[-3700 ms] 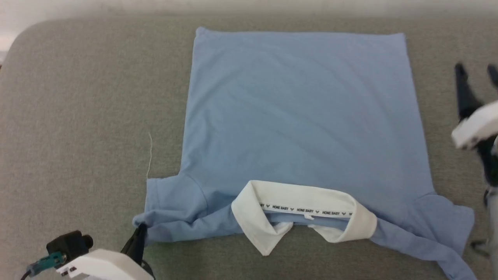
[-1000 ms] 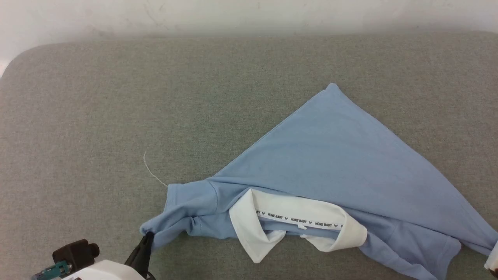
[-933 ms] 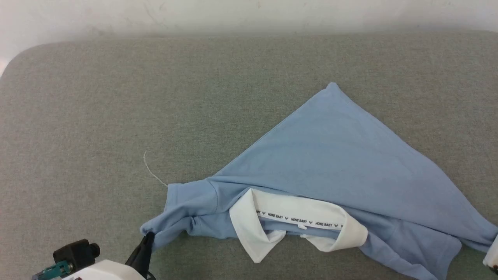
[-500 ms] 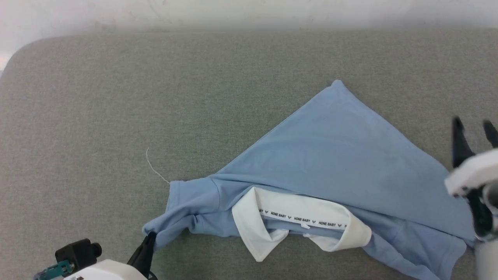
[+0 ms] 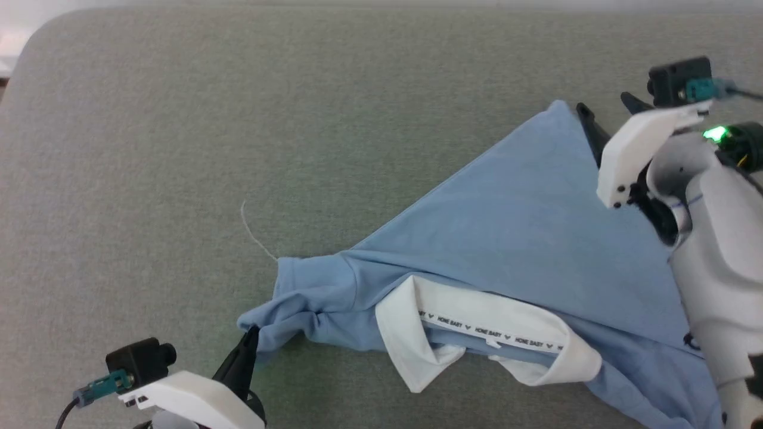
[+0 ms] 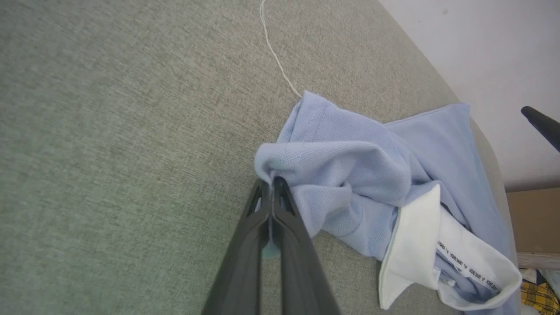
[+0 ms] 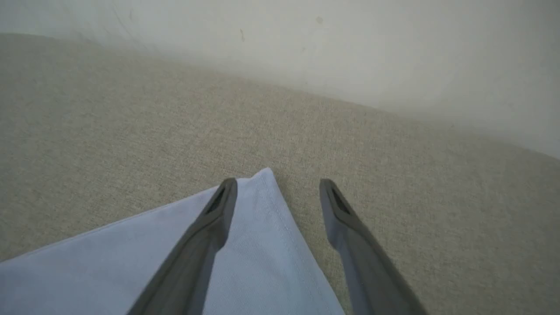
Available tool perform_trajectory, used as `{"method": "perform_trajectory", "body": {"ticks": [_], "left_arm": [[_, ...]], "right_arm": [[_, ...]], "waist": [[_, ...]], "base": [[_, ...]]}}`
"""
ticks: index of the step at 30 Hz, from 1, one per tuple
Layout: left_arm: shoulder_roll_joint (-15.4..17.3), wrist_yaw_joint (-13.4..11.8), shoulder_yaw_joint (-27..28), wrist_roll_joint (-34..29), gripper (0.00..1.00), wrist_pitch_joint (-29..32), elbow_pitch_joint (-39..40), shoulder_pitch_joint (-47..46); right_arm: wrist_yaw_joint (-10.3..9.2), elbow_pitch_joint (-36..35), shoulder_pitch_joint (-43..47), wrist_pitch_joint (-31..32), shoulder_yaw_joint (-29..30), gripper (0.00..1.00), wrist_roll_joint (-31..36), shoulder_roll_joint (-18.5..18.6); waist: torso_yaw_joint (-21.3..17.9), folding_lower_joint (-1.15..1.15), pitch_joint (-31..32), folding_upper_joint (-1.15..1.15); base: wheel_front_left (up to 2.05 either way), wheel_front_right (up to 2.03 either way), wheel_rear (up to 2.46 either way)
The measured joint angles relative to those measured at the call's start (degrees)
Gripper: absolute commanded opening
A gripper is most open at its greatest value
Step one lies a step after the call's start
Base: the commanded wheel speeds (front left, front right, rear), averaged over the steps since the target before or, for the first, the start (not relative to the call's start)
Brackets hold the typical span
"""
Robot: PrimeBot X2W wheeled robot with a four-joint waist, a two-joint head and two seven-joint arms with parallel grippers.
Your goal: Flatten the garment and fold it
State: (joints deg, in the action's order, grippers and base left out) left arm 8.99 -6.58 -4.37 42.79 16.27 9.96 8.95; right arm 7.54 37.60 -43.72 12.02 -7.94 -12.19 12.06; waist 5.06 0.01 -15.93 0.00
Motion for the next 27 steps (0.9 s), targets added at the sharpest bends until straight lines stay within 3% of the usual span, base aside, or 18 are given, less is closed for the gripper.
{"method": "perform_trajectory", "body": {"ticks": [5,16,17,18,20,21,22,27], "left_arm": [[-0.9,0.6,-1.2,0.0,0.00,-0.6,-1.2,-1.5],[-2.1,2.1,-3.1,0.0,0.00,-2.2,-3.9,-4.4],[-2.1,2.5,-3.1,0.1,0.00,-2.2,-4.1,-4.5],[-2.2,2.5,-3.2,0.1,0.00,-2.3,-4.2,-4.6],[-2.2,2.5,-3.3,0.1,0.00,-2.6,-4.4,-4.7],[-2.2,2.5,-3.3,0.2,0.00,-2.7,-4.5,-4.7],[-2.3,2.6,-3.3,0.2,0.00,-2.7,-4.5,-4.7],[-2.2,2.6,-3.2,0.2,0.00,-2.8,-5.1,-4.8]], "right_arm": [[0.00,7.7,-7.1,9.3,-1.1,1.00,1.3,0.4],[0.00,16.6,-15.8,22.2,2.8,1.00,7.6,1.0],[0.00,16.9,-16.5,23.3,3.0,0.84,8.4,1.0],[0.00,17.1,-17.3,24.6,3.4,0.49,9.0,0.9],[0.01,17.4,-18.5,26.5,4.2,0.35,10.2,0.6],[0.01,17.4,-18.8,27.3,4.5,0.14,10.7,0.4],[0.04,17.5,-19.0,27.9,5.0,0.00,11.0,0.0],[0.07,16.2,-17.7,24.8,7.3,0.00,11.7,-1.2]], "waist": [[2.4,0.00,-2.1,0.00],[7.1,0.00,-7.2,0.00],[7.4,0.00,-7.6,0.00],[7.6,-0.01,-7.9,0.00],[8.0,-0.01,-8.4,0.00],[8.1,-0.01,-8.6,0.00],[8.1,-0.01,-8.7,0.00],[7.6,0.00,-7.9,0.00]], "base": [[0.00,0.00,0.00],[0.00,0.00,0.00],[0.00,0.00,0.00],[0.00,0.00,0.00],[0.00,0.00,0.00],[0.00,0.00,0.00],[0.00,0.00,0.00],[0.00,0.00,0.00]]}}
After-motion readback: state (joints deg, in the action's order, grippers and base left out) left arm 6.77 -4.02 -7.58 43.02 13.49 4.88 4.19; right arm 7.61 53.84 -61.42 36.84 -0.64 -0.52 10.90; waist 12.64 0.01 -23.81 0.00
